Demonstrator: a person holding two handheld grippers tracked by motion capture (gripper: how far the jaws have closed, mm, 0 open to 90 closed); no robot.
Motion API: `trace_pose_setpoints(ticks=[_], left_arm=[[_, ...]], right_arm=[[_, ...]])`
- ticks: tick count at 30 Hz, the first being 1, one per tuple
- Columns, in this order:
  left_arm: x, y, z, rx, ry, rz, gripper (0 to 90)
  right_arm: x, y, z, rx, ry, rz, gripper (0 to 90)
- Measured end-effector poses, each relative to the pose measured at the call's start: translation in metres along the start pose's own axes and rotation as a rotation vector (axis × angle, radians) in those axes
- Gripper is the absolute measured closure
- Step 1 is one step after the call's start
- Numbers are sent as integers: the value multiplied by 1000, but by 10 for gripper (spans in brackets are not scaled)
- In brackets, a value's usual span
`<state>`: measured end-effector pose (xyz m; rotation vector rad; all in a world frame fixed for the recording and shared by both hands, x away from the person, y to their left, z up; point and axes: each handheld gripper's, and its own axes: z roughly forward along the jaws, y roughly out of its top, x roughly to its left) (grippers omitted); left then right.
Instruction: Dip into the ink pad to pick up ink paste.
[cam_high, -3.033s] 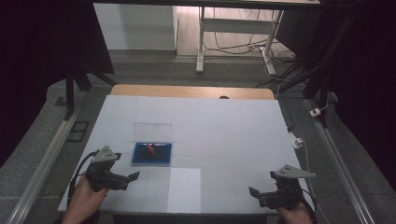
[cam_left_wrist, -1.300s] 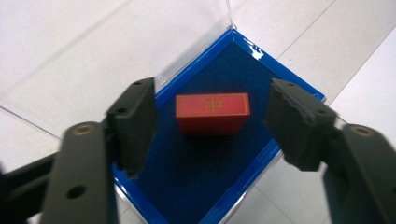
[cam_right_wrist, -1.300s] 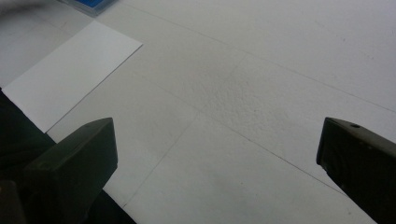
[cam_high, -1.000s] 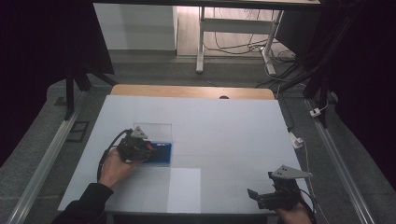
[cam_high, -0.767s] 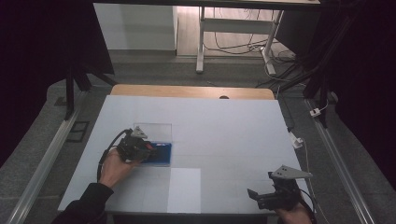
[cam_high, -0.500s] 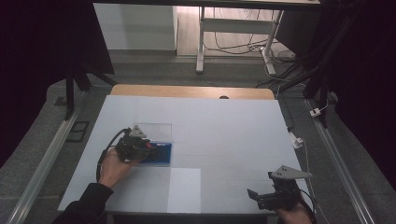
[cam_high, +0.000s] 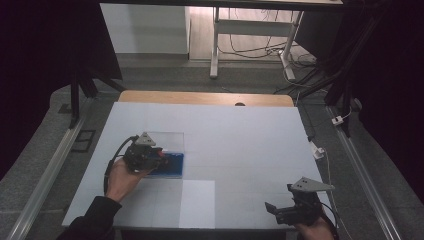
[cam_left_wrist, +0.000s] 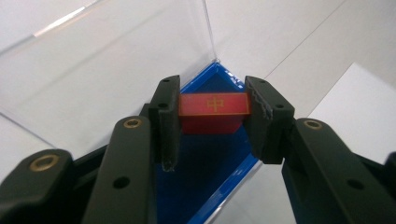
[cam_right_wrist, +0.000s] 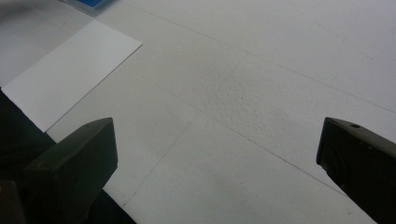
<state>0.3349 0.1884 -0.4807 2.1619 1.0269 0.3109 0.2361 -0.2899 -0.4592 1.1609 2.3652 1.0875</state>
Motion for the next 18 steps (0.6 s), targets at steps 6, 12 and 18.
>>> trace_pose_setpoints(ticks=[6, 12, 18], left_arm=[[-2, 0, 8, 33, 25, 13, 582], [-4, 1, 19, 79, 37, 27, 582], [-7, 1, 23, 107, 61, 33, 582]], right_arm=[[0, 0, 0, -4, 0, 4, 0], [0, 0, 0, 0, 0, -1, 0], [0, 0, 0, 0, 0, -1, 0]])
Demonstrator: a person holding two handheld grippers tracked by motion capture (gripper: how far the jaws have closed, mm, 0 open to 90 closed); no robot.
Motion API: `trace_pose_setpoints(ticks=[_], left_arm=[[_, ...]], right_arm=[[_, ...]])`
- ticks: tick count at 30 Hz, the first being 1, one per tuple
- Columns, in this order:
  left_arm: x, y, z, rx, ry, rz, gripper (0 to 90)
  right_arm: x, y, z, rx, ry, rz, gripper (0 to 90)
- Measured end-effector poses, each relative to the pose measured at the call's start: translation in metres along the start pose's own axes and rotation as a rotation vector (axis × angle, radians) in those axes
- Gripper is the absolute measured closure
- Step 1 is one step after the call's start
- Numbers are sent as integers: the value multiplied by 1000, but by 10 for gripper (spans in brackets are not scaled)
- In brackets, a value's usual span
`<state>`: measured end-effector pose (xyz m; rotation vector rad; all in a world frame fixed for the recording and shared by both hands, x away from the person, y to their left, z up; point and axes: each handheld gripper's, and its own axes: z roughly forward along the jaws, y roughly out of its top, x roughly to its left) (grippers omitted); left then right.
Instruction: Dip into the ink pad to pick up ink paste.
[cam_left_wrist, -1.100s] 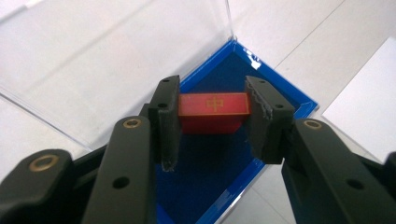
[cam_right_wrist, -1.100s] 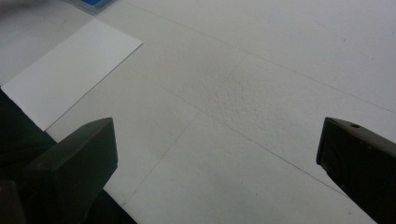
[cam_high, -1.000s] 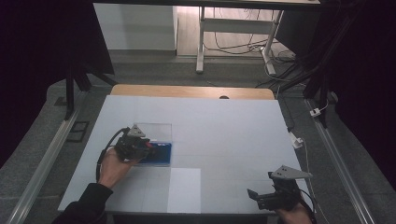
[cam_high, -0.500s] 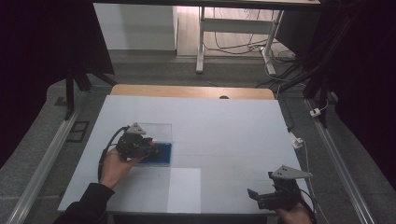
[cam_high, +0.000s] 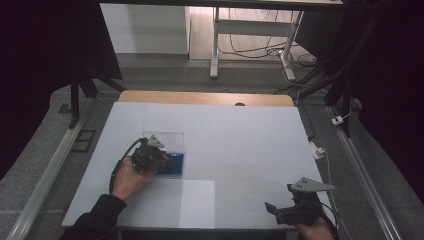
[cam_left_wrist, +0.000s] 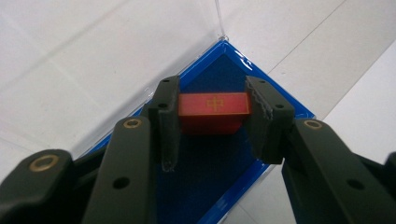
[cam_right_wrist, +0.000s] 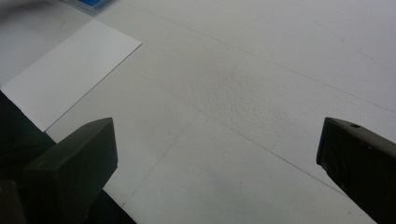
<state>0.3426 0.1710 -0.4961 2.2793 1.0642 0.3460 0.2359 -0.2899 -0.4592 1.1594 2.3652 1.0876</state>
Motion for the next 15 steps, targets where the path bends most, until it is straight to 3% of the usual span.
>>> trace_pose_setpoints(ticks=[11, 15], left_arm=[[-1, -8, 2, -44, 0, -29, 588], [-7, -8, 3, -42, 38, -9, 588]], right_arm=[[1, 0, 1, 2, -3, -5, 0], [1, 0, 1, 6, -5, -7, 0]])
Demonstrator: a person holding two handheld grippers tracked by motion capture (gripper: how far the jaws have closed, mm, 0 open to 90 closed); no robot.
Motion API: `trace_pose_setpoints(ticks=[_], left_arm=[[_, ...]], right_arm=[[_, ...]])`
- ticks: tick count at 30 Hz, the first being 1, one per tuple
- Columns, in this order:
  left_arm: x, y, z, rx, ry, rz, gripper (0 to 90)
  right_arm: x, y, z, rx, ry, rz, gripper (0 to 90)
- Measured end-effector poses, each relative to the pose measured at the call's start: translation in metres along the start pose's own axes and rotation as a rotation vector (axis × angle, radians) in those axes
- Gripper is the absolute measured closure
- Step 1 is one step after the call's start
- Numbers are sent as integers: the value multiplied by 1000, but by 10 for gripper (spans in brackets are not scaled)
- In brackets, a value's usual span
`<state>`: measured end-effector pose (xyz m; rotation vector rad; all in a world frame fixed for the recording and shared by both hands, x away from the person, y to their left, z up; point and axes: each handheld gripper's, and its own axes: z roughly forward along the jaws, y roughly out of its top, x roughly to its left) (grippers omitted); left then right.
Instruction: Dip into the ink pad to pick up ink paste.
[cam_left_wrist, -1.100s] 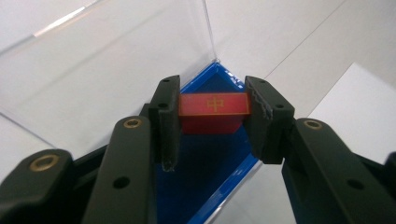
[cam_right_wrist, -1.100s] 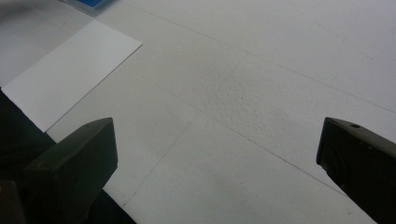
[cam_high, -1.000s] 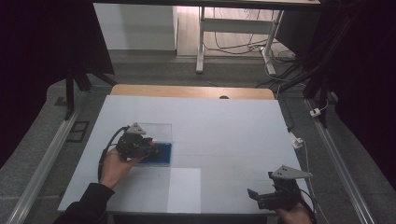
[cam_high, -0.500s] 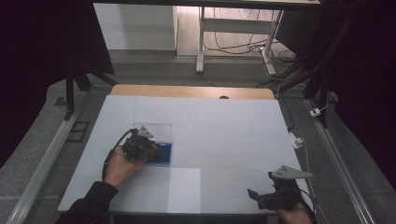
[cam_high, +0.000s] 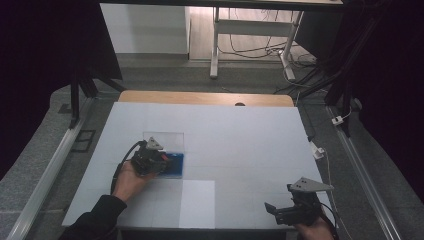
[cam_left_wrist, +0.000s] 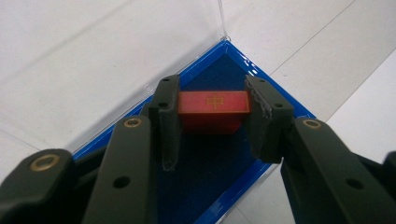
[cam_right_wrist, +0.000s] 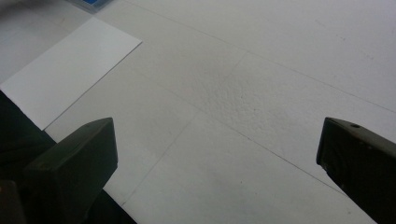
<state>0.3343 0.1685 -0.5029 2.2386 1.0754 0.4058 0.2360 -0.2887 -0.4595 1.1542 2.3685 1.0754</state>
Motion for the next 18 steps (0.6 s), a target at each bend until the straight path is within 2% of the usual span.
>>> trace_pose_setpoints(ticks=[3, 7, 10, 18], left_arm=[[-4, 0, 0, -2, 25, 16, 589], [7, -2, 0, -12, -42, -45, 589], [11, -3, 0, -16, -62, -65, 589], [4, 1, -1, 3, -19, -3, 586]], right_arm=[[0, 0, 0, 4, -1, -1, 0], [0, 0, 0, 4, -2, 0, 0], [0, 0, 0, 1, -2, 2, 0], [0, 0, 0, -1, -1, -1, 0]])
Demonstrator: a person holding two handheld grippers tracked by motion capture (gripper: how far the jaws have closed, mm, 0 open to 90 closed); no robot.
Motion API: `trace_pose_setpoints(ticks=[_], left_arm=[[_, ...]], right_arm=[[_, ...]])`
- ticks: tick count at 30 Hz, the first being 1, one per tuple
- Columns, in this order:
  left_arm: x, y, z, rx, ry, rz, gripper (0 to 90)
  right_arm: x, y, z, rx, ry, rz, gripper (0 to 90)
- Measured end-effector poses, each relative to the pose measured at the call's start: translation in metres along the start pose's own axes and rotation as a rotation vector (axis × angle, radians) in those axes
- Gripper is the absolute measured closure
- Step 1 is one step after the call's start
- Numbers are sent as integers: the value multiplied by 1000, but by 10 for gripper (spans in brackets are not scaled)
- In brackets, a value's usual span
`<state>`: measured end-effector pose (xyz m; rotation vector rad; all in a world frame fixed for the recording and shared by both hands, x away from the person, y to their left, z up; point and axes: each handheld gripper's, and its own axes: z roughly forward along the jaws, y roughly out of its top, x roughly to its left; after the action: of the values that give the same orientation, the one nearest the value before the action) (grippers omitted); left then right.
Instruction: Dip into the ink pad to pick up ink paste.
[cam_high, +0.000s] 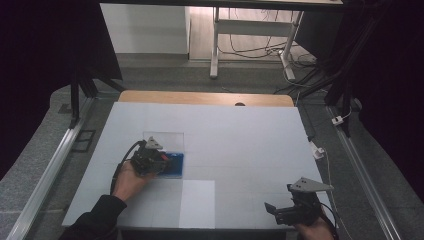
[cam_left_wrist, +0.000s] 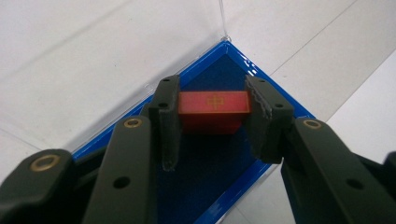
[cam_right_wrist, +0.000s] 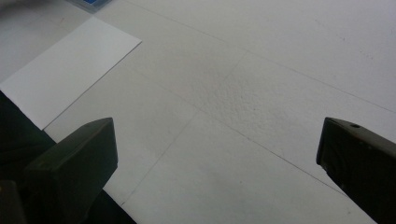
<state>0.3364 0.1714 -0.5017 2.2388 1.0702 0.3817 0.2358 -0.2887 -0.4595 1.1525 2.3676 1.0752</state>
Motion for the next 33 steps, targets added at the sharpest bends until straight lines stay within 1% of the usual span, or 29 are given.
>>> trace_pose_setpoints(ticks=[1, 5, 6, 8, 12, 14, 19, 27, 31, 33], left_arm=[[-1, 1, 0, 4, 6, 11, 585], [-1, 2, -2, 13, 12, 16, 583], [-1, 2, -3, 12, 4, 13, 583], [0, 2, -6, 4, 6, 8, 582], [3, 2, -15, -32, -16, -22, 582], [4, 2, -18, -41, -18, -27, 582], [5, 1, -23, -46, -20, -30, 582], [8, -4, -27, -23, -2, -23, 582], [11, -8, -26, -12, -8, -37, 582], [12, -9, -25, -1, -8, -35, 582]], right_arm=[[0, 0, 0, -1, 0, 0, 0], [0, 0, 0, -3, 2, 1, 0], [0, 0, 0, -3, 2, 1, 0], [0, 0, 0, -4, 1, 0, 0], [0, 0, 0, -4, 1, 0, 0], [0, 0, 0, -4, 1, -1, 0], [0, 0, 0, -5, 1, 0, 0], [0, 0, -1, -5, -1, -2, 0], [0, 0, 0, -5, -1, -2, 0], [0, 0, 0, -5, -1, -2, 0]])
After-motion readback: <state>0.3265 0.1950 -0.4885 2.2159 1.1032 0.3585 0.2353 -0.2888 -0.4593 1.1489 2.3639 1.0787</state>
